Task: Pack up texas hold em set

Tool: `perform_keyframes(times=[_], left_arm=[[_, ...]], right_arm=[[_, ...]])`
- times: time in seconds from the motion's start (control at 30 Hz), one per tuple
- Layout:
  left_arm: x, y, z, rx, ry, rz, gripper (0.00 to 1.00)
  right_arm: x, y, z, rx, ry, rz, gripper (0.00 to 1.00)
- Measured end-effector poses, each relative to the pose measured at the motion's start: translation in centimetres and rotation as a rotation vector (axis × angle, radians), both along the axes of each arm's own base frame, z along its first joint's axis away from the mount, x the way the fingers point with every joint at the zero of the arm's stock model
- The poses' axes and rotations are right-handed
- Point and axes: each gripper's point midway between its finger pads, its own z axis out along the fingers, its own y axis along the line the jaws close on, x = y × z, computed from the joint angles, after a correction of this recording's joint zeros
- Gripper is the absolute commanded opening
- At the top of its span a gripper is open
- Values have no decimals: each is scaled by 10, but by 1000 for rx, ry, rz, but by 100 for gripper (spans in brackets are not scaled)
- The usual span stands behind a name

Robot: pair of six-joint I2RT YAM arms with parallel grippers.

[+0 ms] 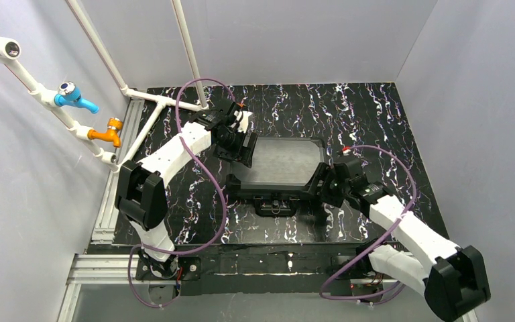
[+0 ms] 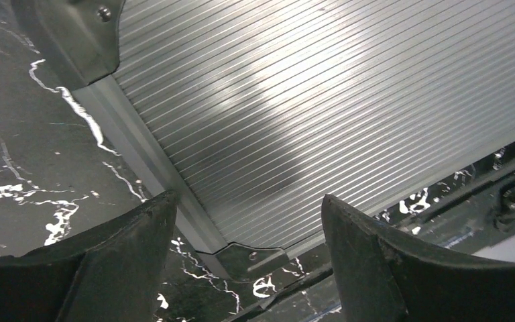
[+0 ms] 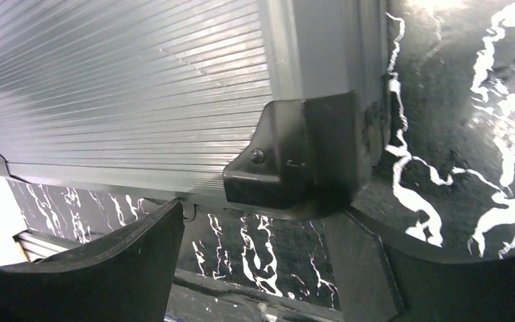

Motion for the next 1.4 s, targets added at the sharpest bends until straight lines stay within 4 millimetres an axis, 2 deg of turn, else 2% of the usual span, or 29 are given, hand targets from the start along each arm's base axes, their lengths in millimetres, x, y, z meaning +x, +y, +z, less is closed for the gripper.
perform_keyframes(times=[0.17,0.33,0.53,0.67,0.8,0.83,0.9,1.03,1.1,1.2,1.23,1.3,1.4], left_arm=[[5,7,-4,38,-26,16,77],[6,12,-7,64,-29,28,77],[7,11,-7,60,-30,32,76],[6,9,-7,46,-26,35,77],[5,5,-4,24,-16,40,77],[6,3,-1,17,-16,41,76],[8,-1,7,-3,-24,37,76],[15,-12,27,-39,-64,27,73],[16,-18,35,-51,-80,16,69],[15,-28,42,-65,-95,-12,62],[13,-31,42,-68,-93,-23,61],[8,-37,41,-73,-83,-47,58],[3,-45,33,-77,-56,-84,52]], right_arm=[[14,10,-8,-26,2,40,80],[27,-17,-36,-191,21,-15,79],[36,-25,-39,-263,-11,24,79],[41,-18,-26,-255,-59,87,81],[43,-11,1,-213,-149,142,89],[43,-10,8,-204,-173,150,94],[42,-8,24,-178,-225,164,98],[34,-2,47,-103,-285,171,98],[29,3,51,-50,-303,170,98],[18,6,43,6,-277,162,98],[15,7,40,13,-265,161,97],[10,8,35,39,-245,154,88],[0,11,33,105,-239,138,67]])
